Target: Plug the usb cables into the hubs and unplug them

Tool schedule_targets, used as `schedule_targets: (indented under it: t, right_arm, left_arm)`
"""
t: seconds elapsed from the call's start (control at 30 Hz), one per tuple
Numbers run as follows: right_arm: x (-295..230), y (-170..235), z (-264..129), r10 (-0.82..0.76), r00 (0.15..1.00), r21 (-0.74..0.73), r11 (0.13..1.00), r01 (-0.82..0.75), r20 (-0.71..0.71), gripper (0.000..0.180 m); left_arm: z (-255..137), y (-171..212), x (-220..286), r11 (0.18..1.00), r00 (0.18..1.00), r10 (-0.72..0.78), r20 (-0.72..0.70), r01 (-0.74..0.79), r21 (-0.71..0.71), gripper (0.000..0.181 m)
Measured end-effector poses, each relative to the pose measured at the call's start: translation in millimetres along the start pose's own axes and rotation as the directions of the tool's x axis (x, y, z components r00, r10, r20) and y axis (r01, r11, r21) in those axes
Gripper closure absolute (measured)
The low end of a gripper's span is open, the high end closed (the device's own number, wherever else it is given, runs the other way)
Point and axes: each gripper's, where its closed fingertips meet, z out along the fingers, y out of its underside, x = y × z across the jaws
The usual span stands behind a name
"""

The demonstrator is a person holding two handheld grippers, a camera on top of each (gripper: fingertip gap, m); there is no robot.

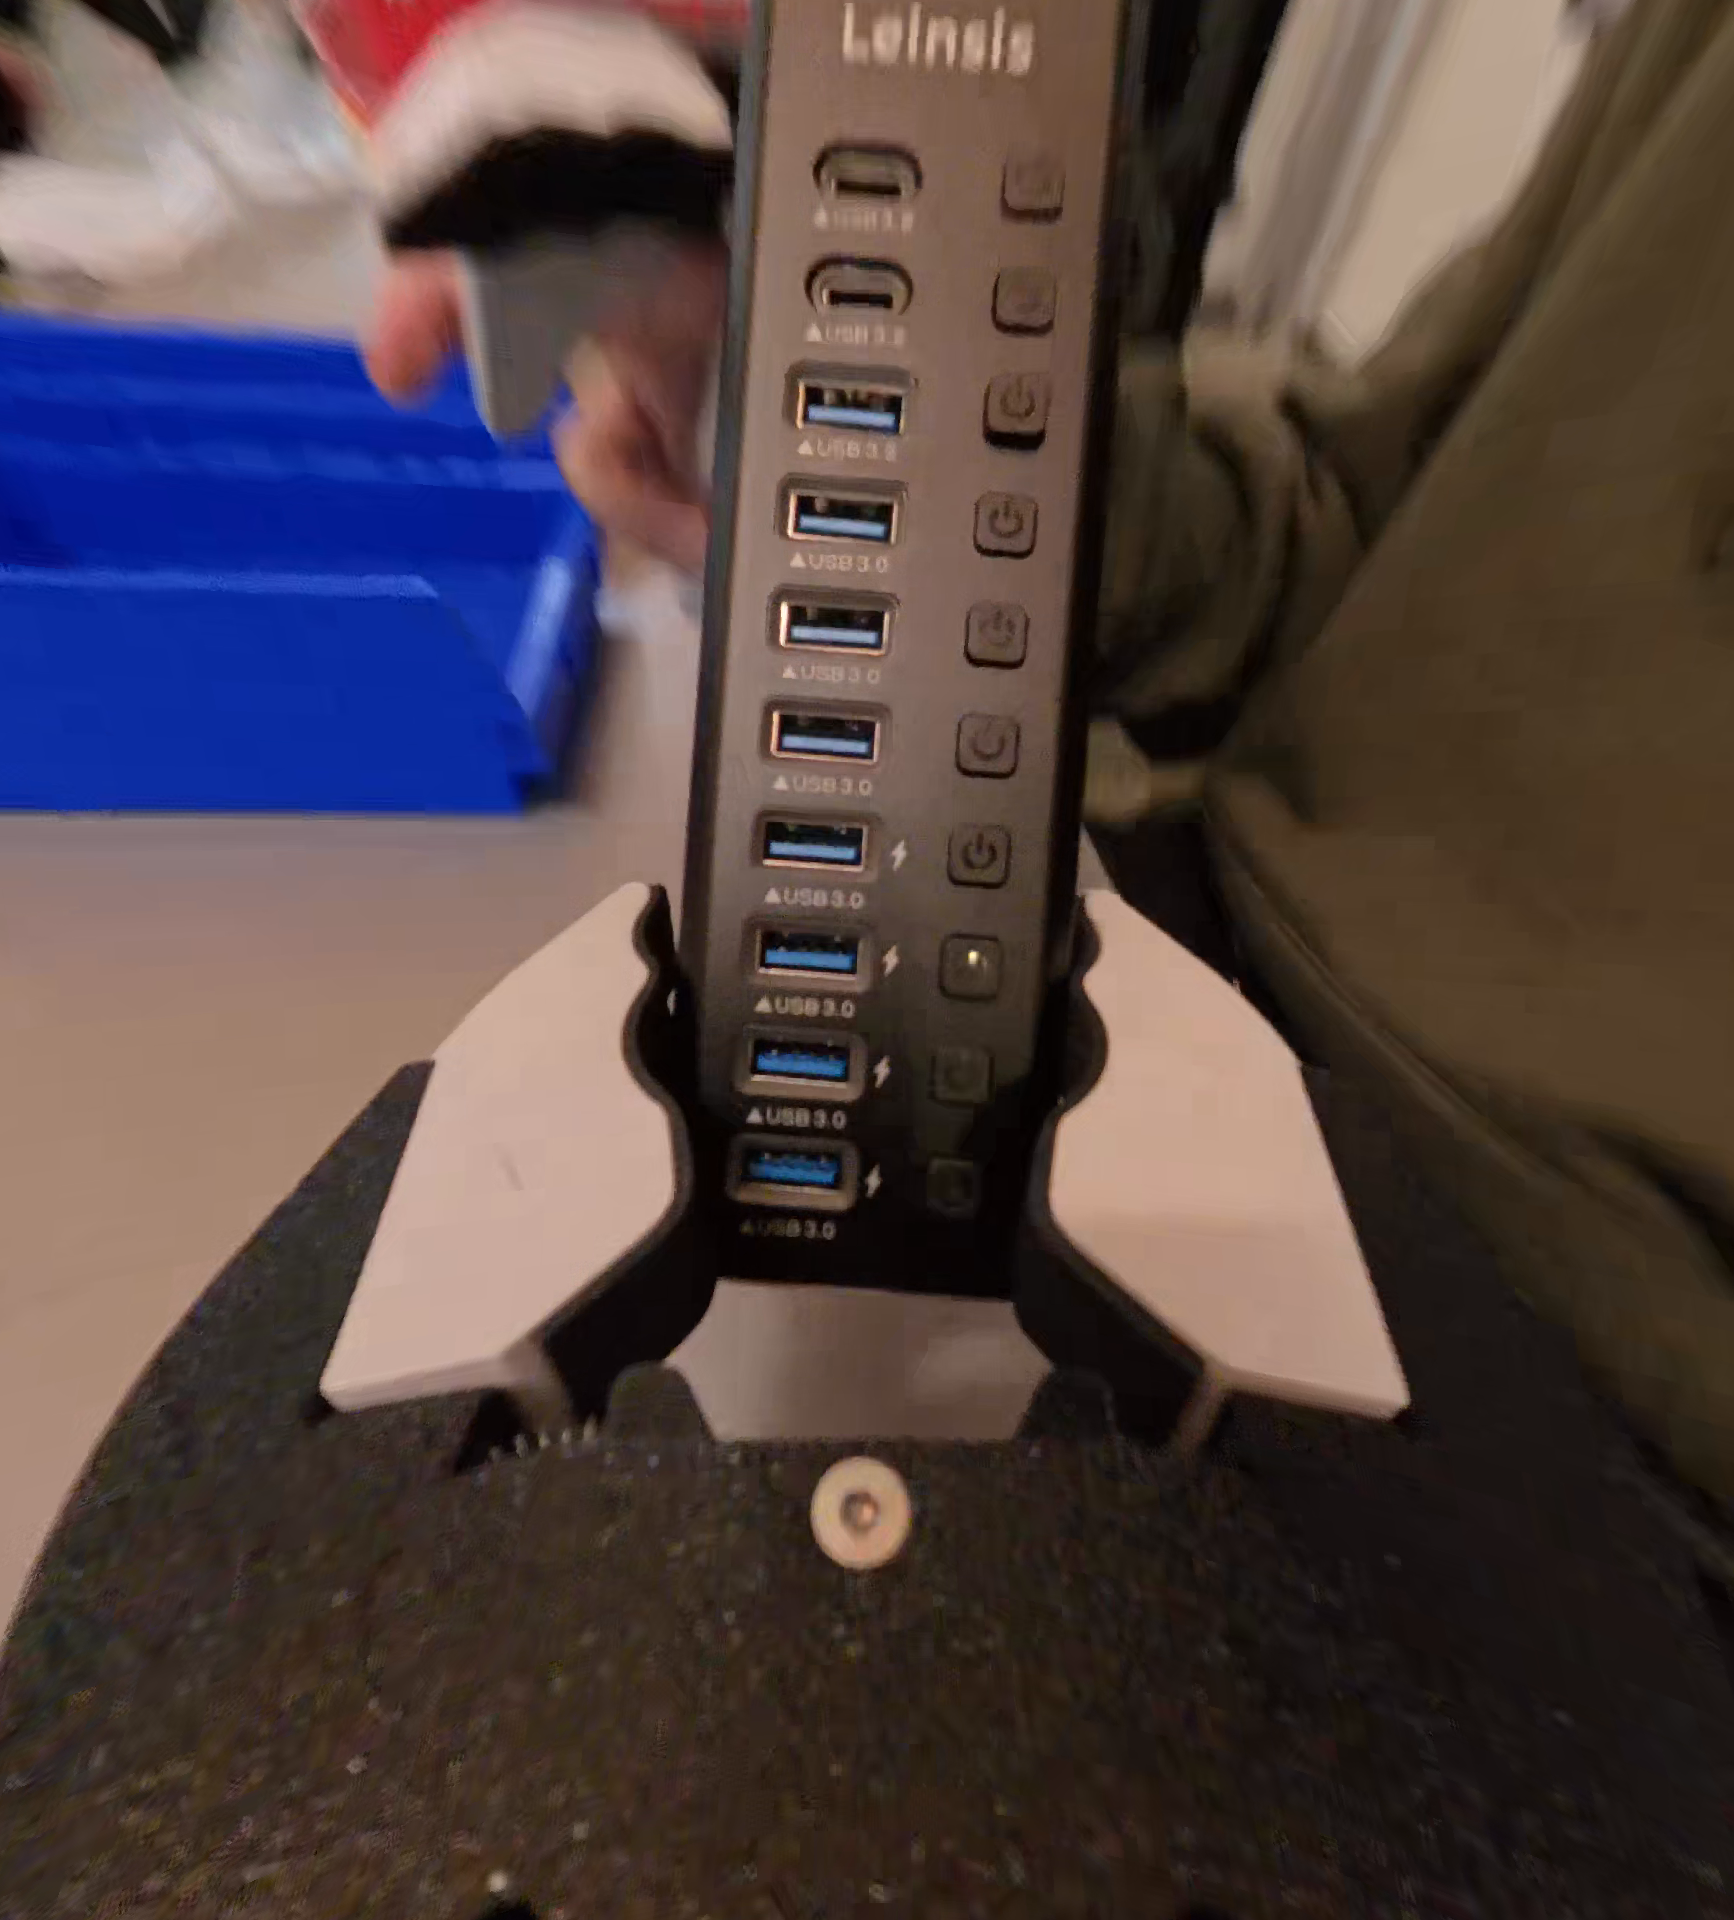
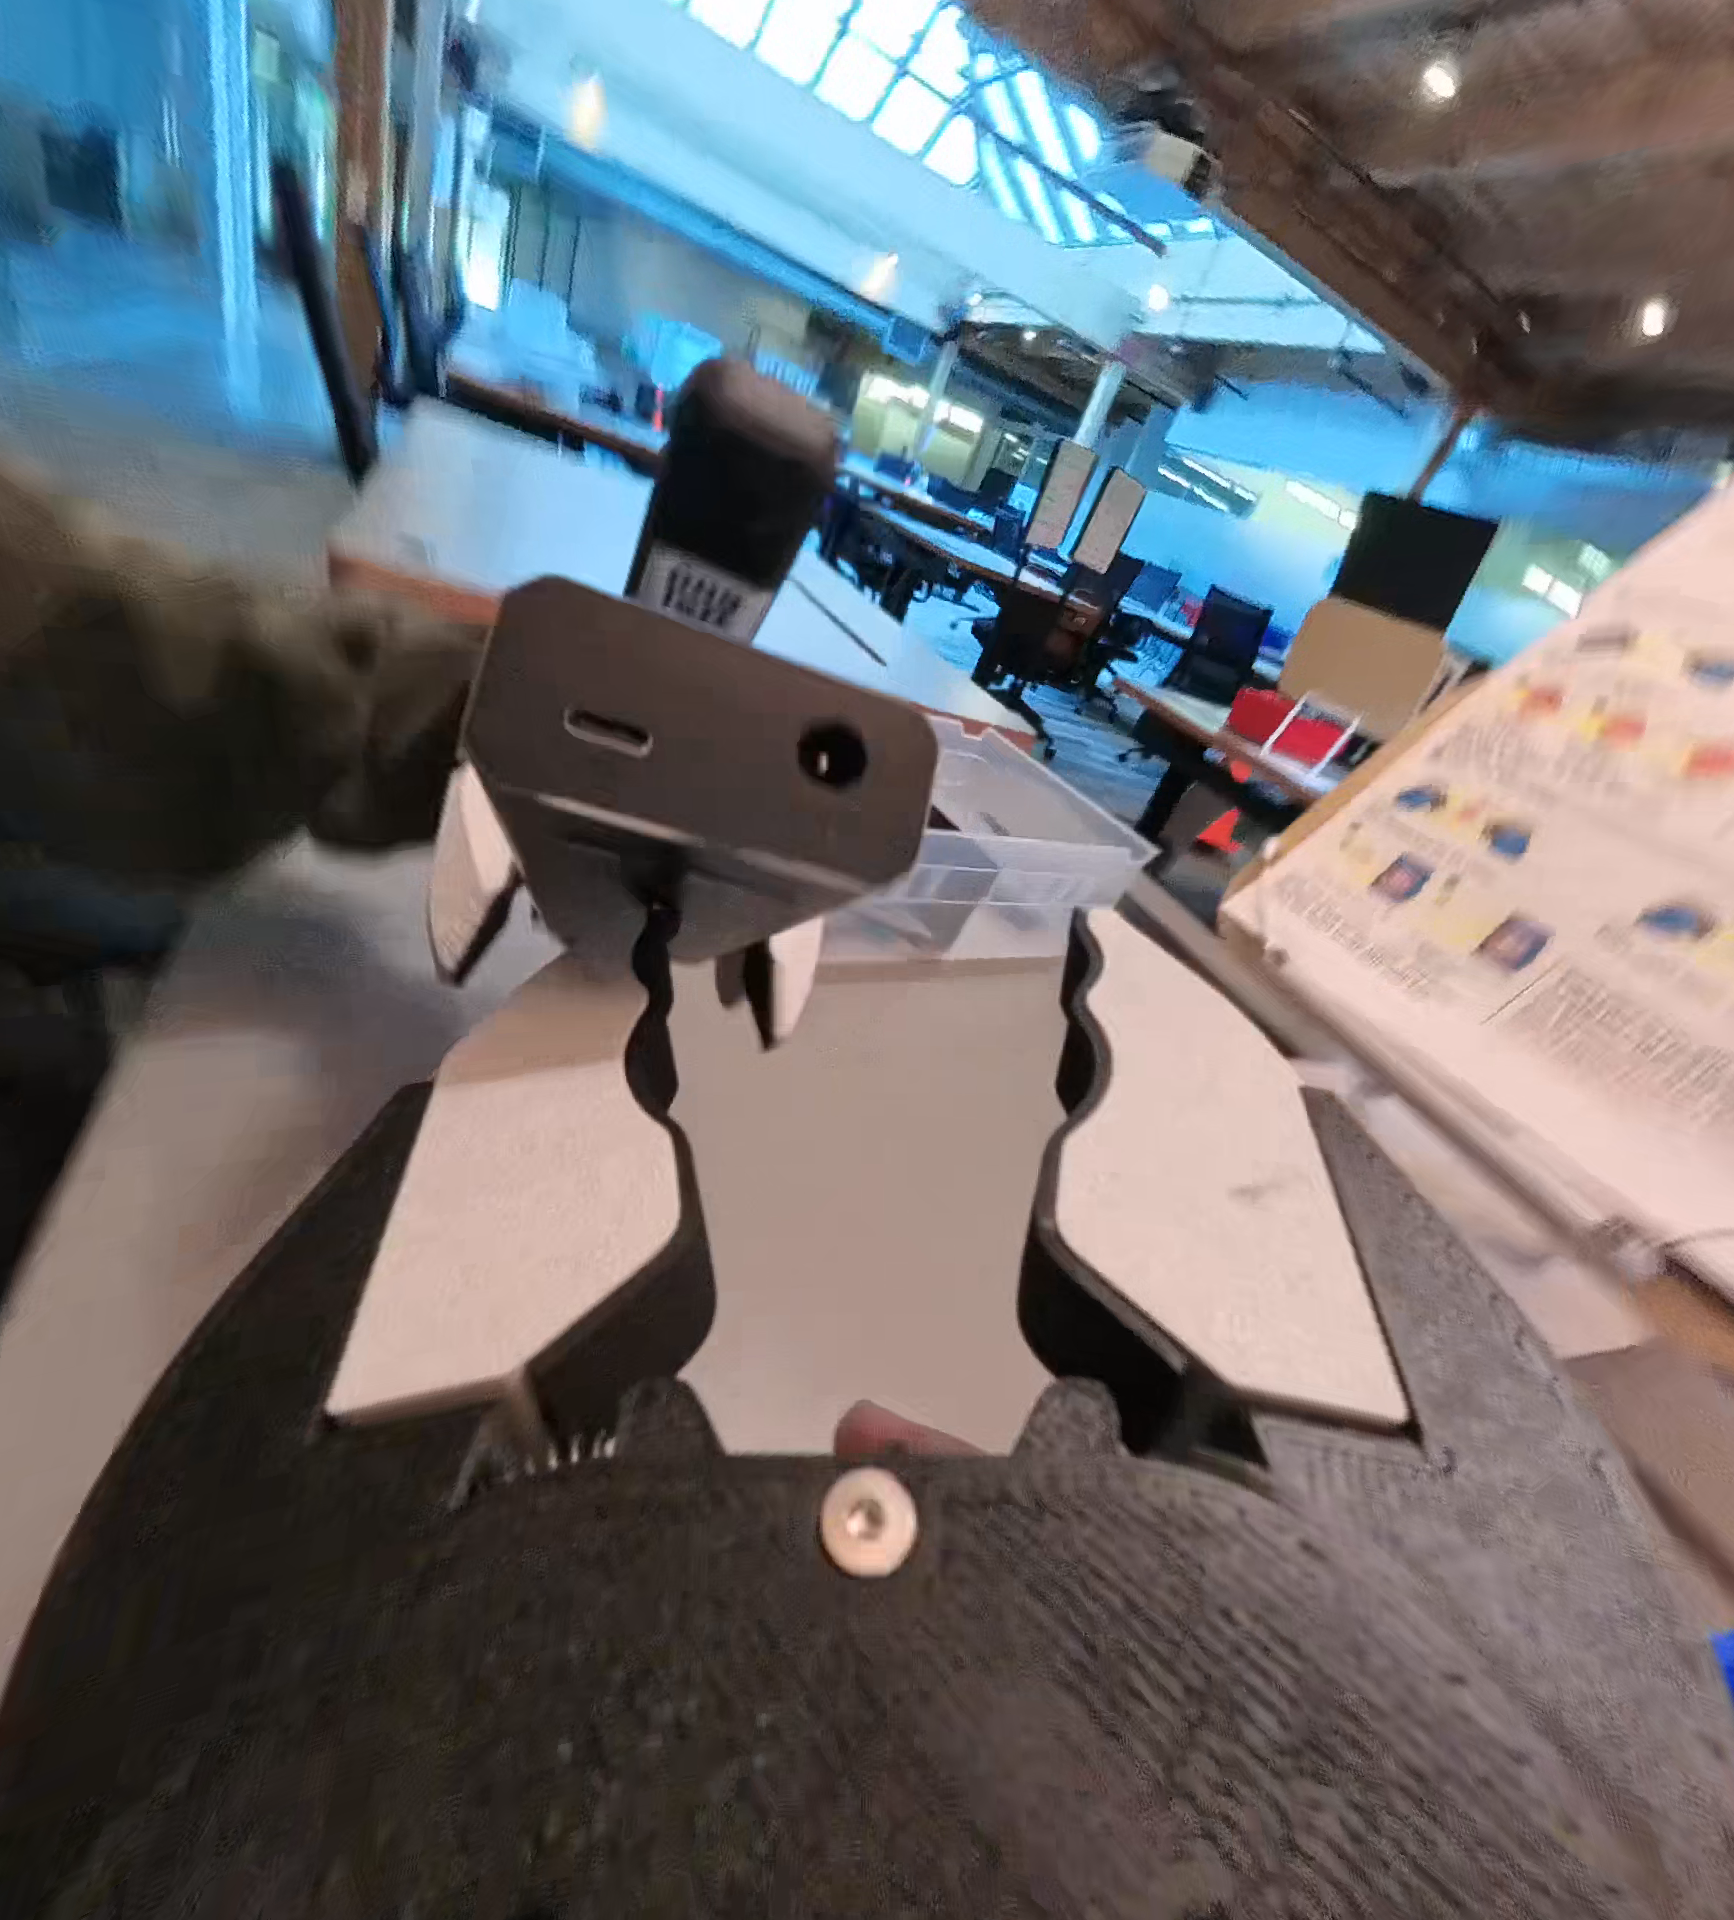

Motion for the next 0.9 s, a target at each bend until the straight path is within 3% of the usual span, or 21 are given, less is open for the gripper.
schedule_targets:
  t: [0.03,0.1,0.2,0.27,0.37,0.47,0.6,0.67,0.8,0.9]
  right_arm:
    - [4,-1,2,0.105,0.994,0.033,0.994,-0.105,0.001,0.108]
    - [1,-10,5,0.277,0.958,0.129,0.950,-0.285,0.077,0.085]
    - [-9,-24,10,0.363,0.914,0.243,0.884,-0.400,0.183,0.090]
    - [-6,-20,16,0.378,0.915,0.260,0.877,-0.403,0.143,0.091]
    - [-3,-13,20,0.338,0.938,0.265,0.900,-0.345,0.072,0.093]
    - [-10,-14,19,0.302,0.947,0.220,0.922,-0.320,0.110,0.100]
    - [-19,-6,19,0.269,0.949,0.123,0.949,-0.290,0.162,0.103]
    - [-15,1,19,0.236,0.964,0.067,0.967,-0.245,0.118,0.104]
    - [-9,32,20,0.091,0.995,-0.138,0.987,-0.086,0.036,0.106]
    - [-18,33,24,0.095,0.992,-0.129,0.988,-0.084,0.087,0.106]
  left_arm:
    - [-1,-10,-4,0.993,0.999,-0.025,0.021,0.022,0.114,0.110]
    - [0,-24,-9,0.956,0.997,-0.052,0.055,0.034,0.292,0.110]
    - [6,-30,-19,0.921,0.990,-0.071,0.119,0.019,0.388,0.111]
    - [11,-32,-22,0.906,0.990,-0.093,0.109,0.039,0.421,0.110]
    - [25,-26,-20,0.923,0.991,-0.086,0.106,0.039,0.382,0.110]
    - [32,-22,-17,0.925,0.992,-0.075,0.102,0.031,0.380,0.110]
    - [45,-1,-17,0.984,0.986,-0.050,0.157,0.022,0.174,0.110]
    - [38,-2,-19,0.995,0.975,0.004,0.224,-0.026,0.095,0.099]
    - [0,-40,-25,0.990,0.917,0.086,0.390,-0.121,0.068,0.101]
    - [3,-73,-14,0.985,0.901,0.136,0.411,-0.166,0.039,0.108]
